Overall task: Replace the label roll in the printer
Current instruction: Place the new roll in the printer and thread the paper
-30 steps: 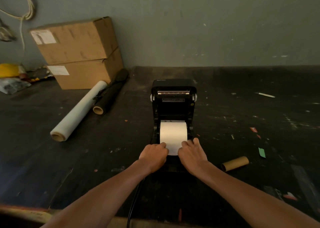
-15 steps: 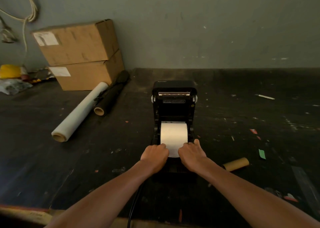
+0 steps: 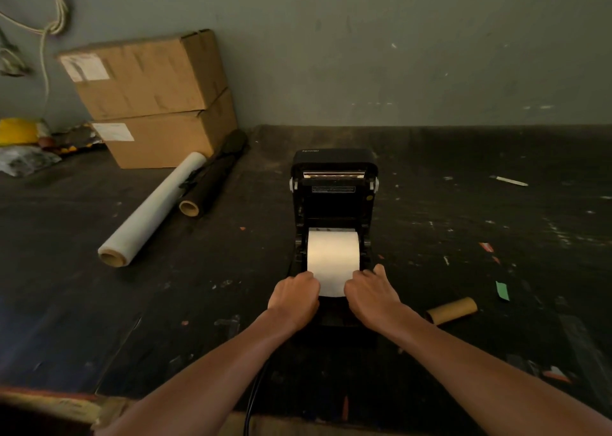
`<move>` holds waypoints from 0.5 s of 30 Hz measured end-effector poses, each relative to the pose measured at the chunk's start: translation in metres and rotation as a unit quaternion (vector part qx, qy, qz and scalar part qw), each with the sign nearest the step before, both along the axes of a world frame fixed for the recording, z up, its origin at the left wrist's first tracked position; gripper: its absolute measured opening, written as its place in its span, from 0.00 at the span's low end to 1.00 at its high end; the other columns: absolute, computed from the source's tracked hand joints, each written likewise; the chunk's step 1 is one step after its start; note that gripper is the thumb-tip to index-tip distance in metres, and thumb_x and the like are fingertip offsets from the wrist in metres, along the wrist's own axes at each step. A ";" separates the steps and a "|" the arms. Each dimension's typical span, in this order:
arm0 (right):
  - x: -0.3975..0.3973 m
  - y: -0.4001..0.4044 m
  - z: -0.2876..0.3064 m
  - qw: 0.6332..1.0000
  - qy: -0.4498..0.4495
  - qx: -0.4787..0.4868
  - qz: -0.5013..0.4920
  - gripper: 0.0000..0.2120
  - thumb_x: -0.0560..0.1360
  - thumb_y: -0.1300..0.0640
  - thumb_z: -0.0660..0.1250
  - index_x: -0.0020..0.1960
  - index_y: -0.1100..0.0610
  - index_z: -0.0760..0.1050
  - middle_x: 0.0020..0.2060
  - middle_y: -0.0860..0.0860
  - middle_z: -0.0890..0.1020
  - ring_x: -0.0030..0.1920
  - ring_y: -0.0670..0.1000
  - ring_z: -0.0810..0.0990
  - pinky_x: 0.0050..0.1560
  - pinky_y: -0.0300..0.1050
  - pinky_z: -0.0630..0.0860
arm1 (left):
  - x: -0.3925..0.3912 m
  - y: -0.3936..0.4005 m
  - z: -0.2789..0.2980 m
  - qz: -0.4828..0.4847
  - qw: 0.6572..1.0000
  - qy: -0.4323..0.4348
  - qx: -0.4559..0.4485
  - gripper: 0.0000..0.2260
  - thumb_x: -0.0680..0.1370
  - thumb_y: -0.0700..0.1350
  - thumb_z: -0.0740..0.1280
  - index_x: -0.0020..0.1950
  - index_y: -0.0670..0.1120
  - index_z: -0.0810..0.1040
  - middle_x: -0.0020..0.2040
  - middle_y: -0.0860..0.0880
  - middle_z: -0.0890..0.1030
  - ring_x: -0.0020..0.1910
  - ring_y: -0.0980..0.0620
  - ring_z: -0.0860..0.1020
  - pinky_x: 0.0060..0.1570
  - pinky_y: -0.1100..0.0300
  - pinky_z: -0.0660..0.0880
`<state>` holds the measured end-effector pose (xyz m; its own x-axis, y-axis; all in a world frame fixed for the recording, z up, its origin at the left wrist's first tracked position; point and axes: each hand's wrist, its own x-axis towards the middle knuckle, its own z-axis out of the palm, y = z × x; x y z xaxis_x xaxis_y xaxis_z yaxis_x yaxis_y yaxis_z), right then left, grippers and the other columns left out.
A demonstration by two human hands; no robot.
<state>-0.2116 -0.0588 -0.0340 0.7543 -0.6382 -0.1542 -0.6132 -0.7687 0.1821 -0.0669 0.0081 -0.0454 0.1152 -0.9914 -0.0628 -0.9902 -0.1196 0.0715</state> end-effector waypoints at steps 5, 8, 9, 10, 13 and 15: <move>-0.001 0.002 0.000 1.000 -0.004 -0.008 0.008 0.06 0.76 0.58 0.66 0.50 0.58 0.78 0.51 0.57 0.79 0.53 0.56 0.77 0.63 0.55 0.63 | -0.002 0.000 0.000 -0.029 0.999 -0.044 0.006 0.05 0.77 0.38 0.63 0.51 0.40 0.78 0.51 0.42 0.77 0.45 0.43 0.79 0.42 0.52 0.74; -0.002 0.000 -0.001 0.999 -0.010 -0.020 0.027 0.05 0.76 0.58 0.65 0.50 0.58 0.78 0.50 0.57 0.79 0.52 0.56 0.77 0.61 0.54 0.63 | -0.003 0.001 0.000 -0.047 0.996 -0.070 0.012 0.06 0.77 0.38 0.64 0.52 0.41 0.78 0.51 0.42 0.77 0.45 0.43 0.79 0.43 0.52 0.75; -0.003 -0.001 -0.001 0.999 -0.015 -0.024 0.032 0.05 0.76 0.58 0.65 0.50 0.58 0.78 0.50 0.57 0.79 0.52 0.56 0.77 0.60 0.54 0.63 | -0.002 0.001 0.000 -0.051 0.996 -0.074 0.013 0.06 0.77 0.38 0.64 0.52 0.41 0.78 0.51 0.42 0.77 0.45 0.43 0.79 0.43 0.51 0.76; -0.004 -0.002 -0.002 0.999 -0.019 -0.026 0.035 0.06 0.76 0.58 0.65 0.50 0.58 0.78 0.50 0.57 0.79 0.52 0.56 0.77 0.60 0.54 0.63 | -0.002 0.001 0.000 -0.054 0.996 -0.076 0.012 0.06 0.77 0.38 0.64 0.52 0.41 0.78 0.51 0.42 0.77 0.45 0.43 0.79 0.43 0.51 0.76; -0.006 -0.003 -0.002 0.999 -0.019 -0.023 0.044 0.06 0.76 0.58 0.64 0.49 0.58 0.78 0.49 0.57 0.79 0.51 0.56 0.77 0.60 0.55 0.63 | -0.001 0.001 0.001 -0.059 0.995 -0.074 0.013 0.06 0.78 0.39 0.64 0.52 0.41 0.78 0.51 0.42 0.77 0.45 0.44 0.78 0.43 0.52 0.75; -0.005 -0.003 -0.001 0.999 -0.014 -0.023 0.045 0.05 0.76 0.58 0.65 0.48 0.58 0.78 0.49 0.57 0.79 0.51 0.56 0.77 0.60 0.55 0.63 | -0.001 0.002 0.001 -0.061 0.996 -0.070 0.015 0.06 0.78 0.40 0.65 0.52 0.41 0.78 0.52 0.42 0.77 0.45 0.44 0.78 0.44 0.52 0.76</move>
